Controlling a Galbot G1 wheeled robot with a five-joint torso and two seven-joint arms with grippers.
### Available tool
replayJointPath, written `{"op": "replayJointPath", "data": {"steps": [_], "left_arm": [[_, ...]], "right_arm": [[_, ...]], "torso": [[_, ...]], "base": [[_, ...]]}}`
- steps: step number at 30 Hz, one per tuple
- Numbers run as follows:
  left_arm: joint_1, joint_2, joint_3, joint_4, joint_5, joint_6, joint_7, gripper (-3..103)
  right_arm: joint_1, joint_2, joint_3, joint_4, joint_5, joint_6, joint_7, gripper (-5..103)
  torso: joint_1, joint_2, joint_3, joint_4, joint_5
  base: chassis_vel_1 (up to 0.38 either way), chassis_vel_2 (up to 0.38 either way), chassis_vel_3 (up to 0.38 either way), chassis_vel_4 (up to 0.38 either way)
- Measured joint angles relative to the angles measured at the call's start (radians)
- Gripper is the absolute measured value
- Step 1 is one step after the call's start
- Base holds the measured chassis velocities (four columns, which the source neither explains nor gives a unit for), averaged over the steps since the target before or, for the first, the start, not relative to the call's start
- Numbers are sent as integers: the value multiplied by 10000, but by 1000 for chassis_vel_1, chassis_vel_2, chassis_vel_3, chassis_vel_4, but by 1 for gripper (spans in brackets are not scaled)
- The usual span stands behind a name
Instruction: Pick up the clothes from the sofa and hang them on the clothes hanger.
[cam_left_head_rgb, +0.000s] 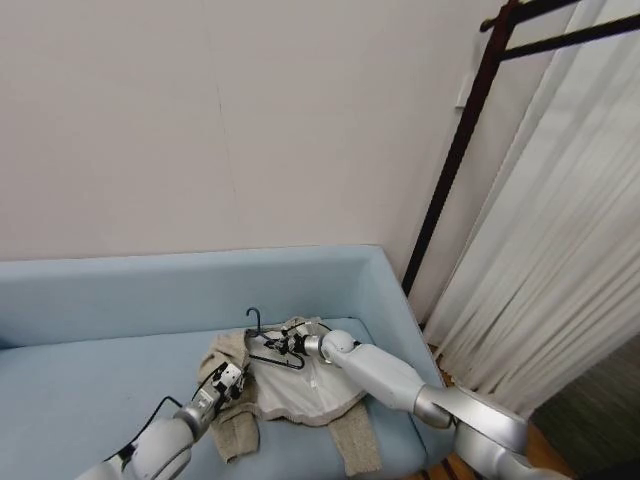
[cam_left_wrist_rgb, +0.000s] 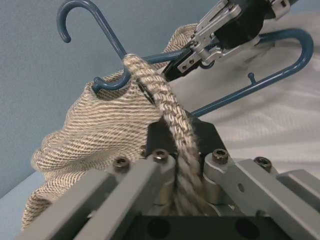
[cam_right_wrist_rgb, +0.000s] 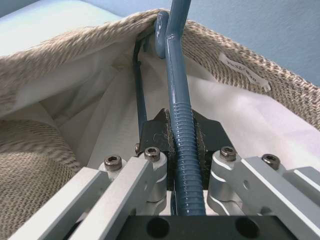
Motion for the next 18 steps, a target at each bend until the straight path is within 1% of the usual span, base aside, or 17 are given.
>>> {"op": "replayJointPath", "data": {"steps": [1, 4, 6, 7, 8, 9, 10, 13, 14, 16, 17, 18], "left_arm": [[0, 0, 0, 0, 0, 0, 0, 7], [42, -66, -23, -47, -25, -126, -164, 23], [136, -64, -100, -150, -31, -128, -276, 23], [275, -31, -218, -322, -63, -129, -470, 34], [419, 28, -346, -513, -119, -126, -664, 34], [555, 107, -469, -714, -180, -95, -831, 39], [555, 107, -469, -714, -180, -95, -831, 39], [781, 326, -668, -1220, -394, 14, -1192, 55], [781, 326, -668, -1220, -394, 14, -1192, 55], [754, 356, -691, -1362, -512, 157, -1372, 66], [725, 356, -692, -1405, -573, 241, -1458, 66], [704, 348, -696, -1432, -626, 314, -1539, 72]], "right_arm": [[0, 0, 0, 0, 0, 0, 0, 8], [-22, 102, 77, -155, -172, 151, 77, 8], [-45, 117, 90, -186, -202, 174, 93, 8], [-74, 127, 104, -209, -219, 205, 96, 8], [-98, 130, 131, -222, -232, 223, 96, 8], [-121, 135, 159, -229, -234, 234, 95, 8], [-121, 135, 159, -229, -234, 234, 95, 8], [-136, 199, 185, -337, -373, 297, -36, 8], [-136, 199, 185, -337, -373, 297, -36, 8], [-110, 297, 183, -470, -471, 313, -162, 8], [-91, 376, 183, -561, -500, 315, -212, 8], [-76, 475, 198, -693, -555, 317, -273, 8]], "torso": [[0, 0, 0, 0, 0], [0, 0, 0, -1, 0], [1, 0, 0, 1, 0], [1, -1, 0, 1, 0], [0, -1, 0, 1, 0], [0, 0, -1, 1, 1], [0, 0, -1, 1, 1], [0, 0, -2, 0, 1], [0, 0, -2, 0, 1], [1, 0, -1, -3, 1], [0, 0, -2, -3, 0], [0, 0, -1, -2, 1]], "base": [[0, 0, 0, 0], [0, 0, 0, 0], [0, 0, 0, 0], [0, 0, 0, 0], [0, 0, 0, 0], [0, 0, 0, 0], [0, 0, 0, 0], [0, 0, 0, 0], [0, 0, 0, 0], [0, 0, 0, 0], [0, 0, 0, 0], [0, 0, 0, 0]]}}
